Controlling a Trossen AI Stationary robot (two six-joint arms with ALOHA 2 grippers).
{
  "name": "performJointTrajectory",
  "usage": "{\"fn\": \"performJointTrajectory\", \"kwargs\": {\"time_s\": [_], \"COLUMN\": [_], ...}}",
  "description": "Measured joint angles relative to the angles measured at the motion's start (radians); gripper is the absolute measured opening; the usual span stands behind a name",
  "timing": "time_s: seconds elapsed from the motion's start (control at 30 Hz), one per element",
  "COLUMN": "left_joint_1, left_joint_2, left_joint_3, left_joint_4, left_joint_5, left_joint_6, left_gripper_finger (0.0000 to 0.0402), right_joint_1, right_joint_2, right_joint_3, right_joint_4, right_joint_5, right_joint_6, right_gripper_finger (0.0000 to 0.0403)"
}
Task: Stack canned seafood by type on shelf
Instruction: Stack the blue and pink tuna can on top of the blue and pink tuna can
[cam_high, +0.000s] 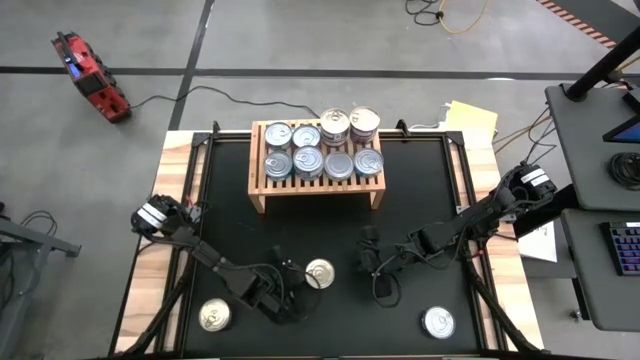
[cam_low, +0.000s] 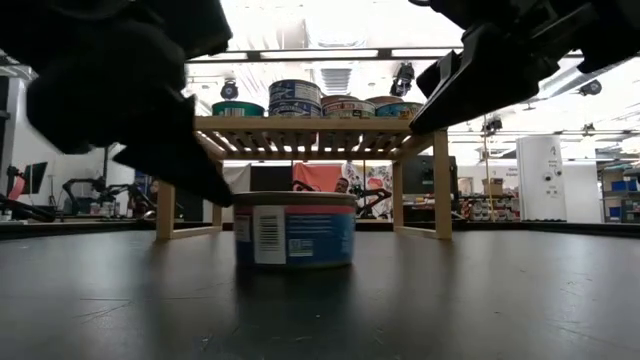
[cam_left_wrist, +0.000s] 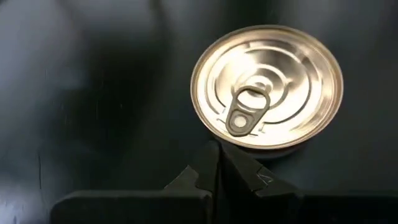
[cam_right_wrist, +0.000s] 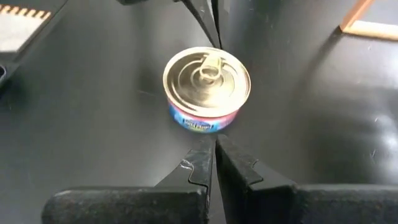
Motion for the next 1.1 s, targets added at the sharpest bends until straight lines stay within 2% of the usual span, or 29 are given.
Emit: {"fn": "performJointTrajectory", "kwargs": {"time_s": [0.33,0.47,0.67,0.77,0.87,1.1], "left_joint_1": [-0.010,-0.021,-0.016,0.000,0.001,0.012], "left_joint_2": [-0.014,-0.025,-0.029,-0.029,-0.029,-0.029], "left_joint_3": [0.018,0.050,0.064,0.061,0.059,0.049], "left_joint_4": [0.009,0.012,0.111,0.144,0.143,0.149], "left_joint_5": [-0.023,-0.006,0.010,0.083,0.094,0.125], "left_joint_6": [0.123,0.256,0.481,0.490,0.488,0.469], "left_gripper_finger": [0.0000,0.0000,0.0000,0.0000,0.0000,0.0000], "right_joint_1": [0.001,0.001,0.010,0.010,0.010,0.004], "right_joint_2": [0.000,0.000,0.001,0.001,0.001,0.001], "right_joint_3": [-0.001,-0.001,-0.001,-0.001,-0.001,-0.001], "right_joint_4": [-0.026,-0.048,-0.033,-0.056,-0.095,-0.058], "right_joint_5": [-0.001,-0.001,0.022,0.024,0.024,0.047], "right_joint_6": [0.215,0.379,0.493,0.554,0.602,0.583], "right_gripper_finger": [0.0013,0.0013,0.0013,0.0013,0.0013,0.0013]}}
